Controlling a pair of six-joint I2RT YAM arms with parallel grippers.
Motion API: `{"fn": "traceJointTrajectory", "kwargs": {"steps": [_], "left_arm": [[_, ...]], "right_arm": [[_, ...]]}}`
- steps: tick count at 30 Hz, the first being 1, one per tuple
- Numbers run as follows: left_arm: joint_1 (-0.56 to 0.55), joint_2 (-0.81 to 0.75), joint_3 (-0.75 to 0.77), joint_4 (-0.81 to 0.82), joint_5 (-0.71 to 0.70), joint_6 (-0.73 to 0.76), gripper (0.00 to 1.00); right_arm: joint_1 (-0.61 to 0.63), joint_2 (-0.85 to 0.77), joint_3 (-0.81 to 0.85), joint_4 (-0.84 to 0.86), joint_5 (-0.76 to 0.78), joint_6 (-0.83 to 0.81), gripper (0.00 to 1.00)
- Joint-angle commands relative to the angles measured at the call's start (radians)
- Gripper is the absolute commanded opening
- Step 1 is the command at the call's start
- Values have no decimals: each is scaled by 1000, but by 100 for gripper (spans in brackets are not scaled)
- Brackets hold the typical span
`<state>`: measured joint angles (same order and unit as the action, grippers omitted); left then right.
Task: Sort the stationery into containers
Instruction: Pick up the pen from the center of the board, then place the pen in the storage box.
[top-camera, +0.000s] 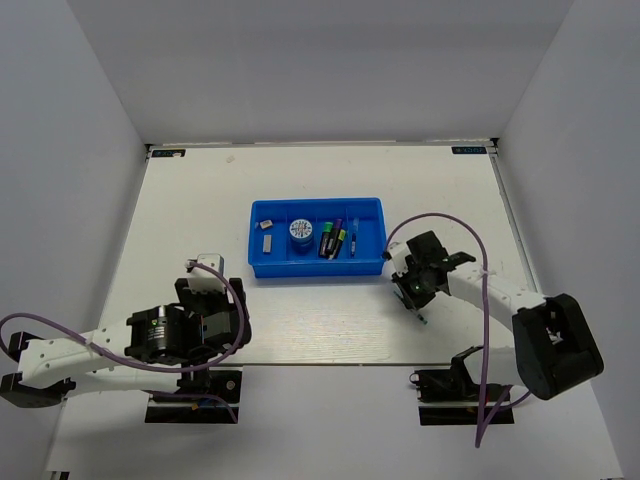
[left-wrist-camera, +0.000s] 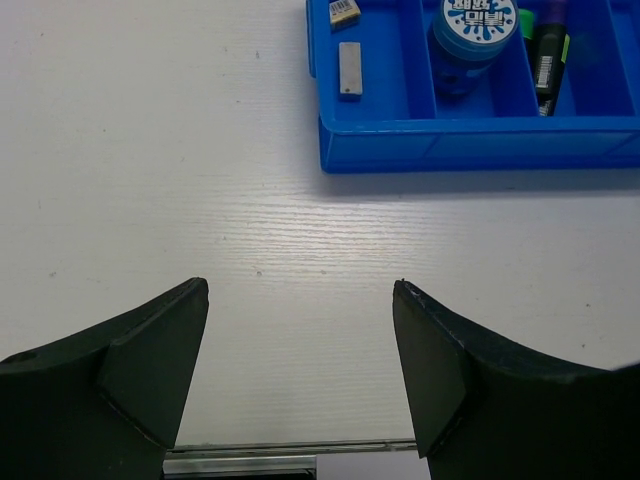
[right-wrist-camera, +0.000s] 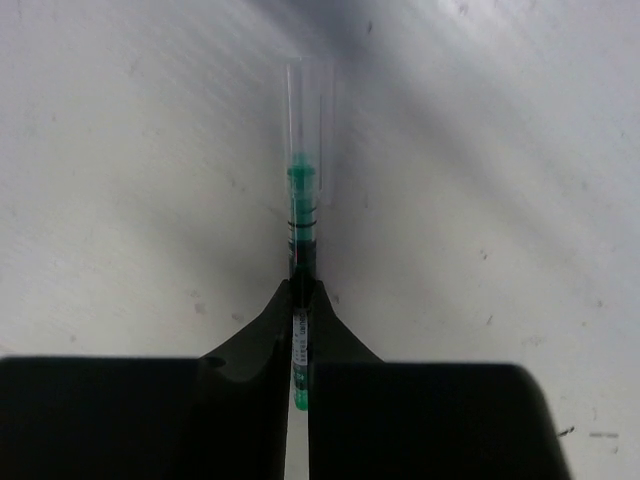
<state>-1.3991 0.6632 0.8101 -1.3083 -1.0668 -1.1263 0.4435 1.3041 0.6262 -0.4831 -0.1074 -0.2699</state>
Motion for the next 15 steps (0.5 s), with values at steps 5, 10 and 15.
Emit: {"fn": "traceJointTrajectory", "kwargs": {"steps": [5,10,15], "left_arm": [[0,-14,14,-19,-44,17,84],[0,-1,46,-12,-59,42,84],[0,4,44,0,-58,40,84]], "right_arm": [[1,-193,90,-220,-112,-88,0],[8,-204,302,-336,-313,-100,0],[12,-57,455,-231,-316,43,0]]}}
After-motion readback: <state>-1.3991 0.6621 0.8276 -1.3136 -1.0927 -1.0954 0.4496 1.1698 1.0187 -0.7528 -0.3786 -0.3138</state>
